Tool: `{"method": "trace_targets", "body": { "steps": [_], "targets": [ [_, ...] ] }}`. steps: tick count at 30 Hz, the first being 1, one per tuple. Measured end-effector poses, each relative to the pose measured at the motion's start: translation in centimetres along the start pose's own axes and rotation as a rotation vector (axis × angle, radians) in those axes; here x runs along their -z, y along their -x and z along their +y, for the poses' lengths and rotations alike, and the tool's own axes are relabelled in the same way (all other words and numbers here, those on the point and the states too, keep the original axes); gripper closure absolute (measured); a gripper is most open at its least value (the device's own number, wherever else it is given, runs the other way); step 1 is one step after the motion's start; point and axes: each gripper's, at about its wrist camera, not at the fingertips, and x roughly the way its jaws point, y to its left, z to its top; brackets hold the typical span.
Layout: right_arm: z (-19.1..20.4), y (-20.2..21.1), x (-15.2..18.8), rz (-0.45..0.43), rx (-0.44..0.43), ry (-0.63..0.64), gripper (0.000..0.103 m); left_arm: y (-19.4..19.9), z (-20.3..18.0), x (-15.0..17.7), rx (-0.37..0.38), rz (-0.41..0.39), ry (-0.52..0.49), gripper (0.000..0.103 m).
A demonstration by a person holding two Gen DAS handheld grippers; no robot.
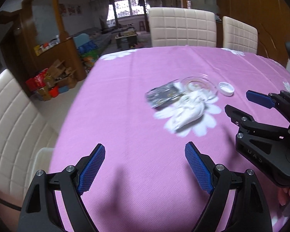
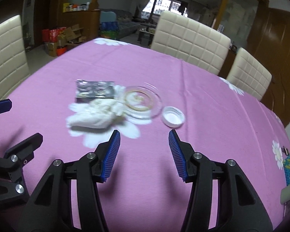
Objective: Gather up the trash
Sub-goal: 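Move both tools back over the table toward the tissue and lid, then grasp the white tissue with the left tool while the right grasps the small white lid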
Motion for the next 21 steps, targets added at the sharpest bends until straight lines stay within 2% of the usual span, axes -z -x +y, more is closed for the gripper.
{"method": "trace_targets", "body": {
  "steps": [5,6,8,12,17,19,21],
  "targets": [
    [-3.5,-2.8,-0.5,0.038,0.015,-0.031,0.045,-2.6,-2.0,-1.9,-0.001,0.020,-0.034,0.020],
    [-4.3,-3.6,-0.7,0.051,0.007,-0.042,0.041,-3.1,-2.3,-2.1,0.005,0.025,-0.036,0.020],
    [-5.0,-4.7,-0.9,0.072,-0.022,-0.055,0.040,-3.5,-2.8,-2.3,0.018,0.038,-0.036,0.020],
    [-5.5,-6.9,-1.4,0.100,-0.032,-0.059,0.040,-5.4,-3.3,-2.9,0.042,0.079,-0.026,0.020],
    [-5.5,-8.1,-2.6,0.105,-0.063,-0.073,0.041,-6.8,-4.1,-3.5,0.055,0.084,-0.048,0.020],
    [-5.4,-8.3,-2.7,0.108,-0.079,-0.083,0.049,-6.9,-4.1,-3.8,0.051,0.081,-0.052,0.021],
    [-5.2,-8.4,-2.8,0.108,-0.098,-0.087,0.061,-6.9,-4.1,-3.9,0.058,0.077,-0.050,0.023]
  ]
}}
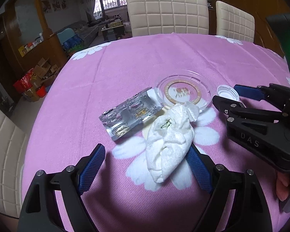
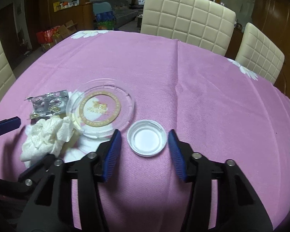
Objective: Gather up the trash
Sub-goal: 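Grasp the white tissue with the left tool while the right grasps the small white lid, then carry the tissue and small lid toward the clear bin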
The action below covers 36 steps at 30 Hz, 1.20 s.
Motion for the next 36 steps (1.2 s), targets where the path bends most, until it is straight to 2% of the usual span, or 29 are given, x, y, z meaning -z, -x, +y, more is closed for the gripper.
{"method": "trace_targets", "body": {
  "steps": [2,3,5,11,19,26,36],
  "targets": [
    [0.4,0.2,0.1,-0.004,0.015,0.010,0.061,0.2,0.1,0.1,0.025,-0.002,0.002,0.040],
    [0.7,0.3,0.3,-0.005,0.015,0.015,0.061,0.4,0.2,0.2,0.043,-0.001,0.003,0.046],
    [1.0,0.7,0.6,-0.005,0.012,0.016,0.061,0.8,0.0,0.4,0.054,0.003,-0.004,0.067],
    [3.0,2.7,2.3,0.002,-0.020,0.039,0.061,2.3,0.0,1.3,0.034,-0.015,-0.017,0.088],
    [6.8,6.5,3.7,-0.036,-0.033,0.109,0.061,5.8,1.8,2.8,0.007,-0.059,0.003,0.092],
    [10.2,10.0,3.5,-0.094,-0.039,0.167,0.061,9.4,4.1,3.8,-0.034,-0.118,0.026,0.092],
    [14.8,13.7,3.1,-0.162,-0.049,0.250,0.061,13.8,8.7,5.9,-0.125,-0.192,0.069,0.092]
  ]
}}
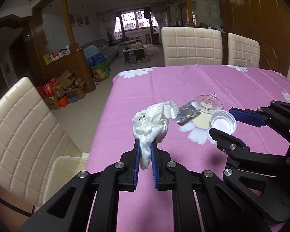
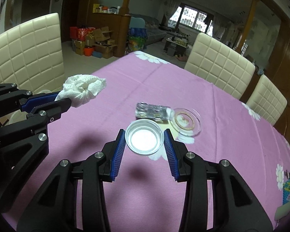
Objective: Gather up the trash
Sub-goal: 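Carry the tissue and small lid toward the clear bin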
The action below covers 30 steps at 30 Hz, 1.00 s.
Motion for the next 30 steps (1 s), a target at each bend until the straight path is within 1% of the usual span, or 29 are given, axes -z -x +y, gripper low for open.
{"method": "trace_targets", "body": {
  "steps": [11,19,25,30],
  "targets": [
    [5.1,2.1,-1.9,-0.055,-0.025,0.087,0.061,2.4,4.8,1.3,-0.087,-0.035,0.044,0.092],
    [7.2,2.7,-3.2,-0.080,-0.039,0.126,0.061,3.4,7.4,1.8,-0.139,-0.054,0.070,0.092],
    [9.0,2.8,-3.9,-0.093,-0.051,0.155,0.061,3.5,9.3,2.1,-0.167,-0.050,0.098,0.092],
    [10.1,2.6,-4.5,-0.095,-0.061,0.170,0.061,3.3,10.4,2.3,-0.174,-0.046,0.124,0.092]
  ]
}}
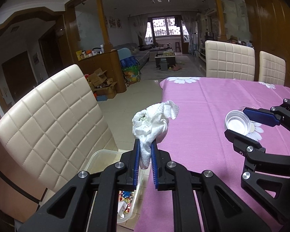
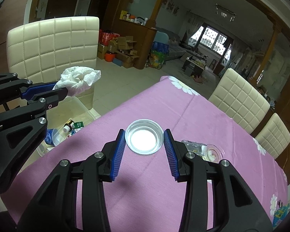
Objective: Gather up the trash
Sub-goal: 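Carry the tissue and small lid toward the clear bin, then open the left tool over the clear bin to drop the tissue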
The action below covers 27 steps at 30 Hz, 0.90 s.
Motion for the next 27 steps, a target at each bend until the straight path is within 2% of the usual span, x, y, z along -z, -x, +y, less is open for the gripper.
{"method": "trace_targets", "body": {
  "steps": [14,27],
  "targets": [
    [3.3,-1.7,-1.9,-0.005,-0.050,0.040,0.061,-1.8,2.8,0.8,-0.053,0.020,0.048,0.092],
    [7.8,-5.5,-3.6,0.020,-0.139,0.074,0.061,-5.0,8.1,2.8,-0.125,0.084,0.146,0.091]
  ]
}}
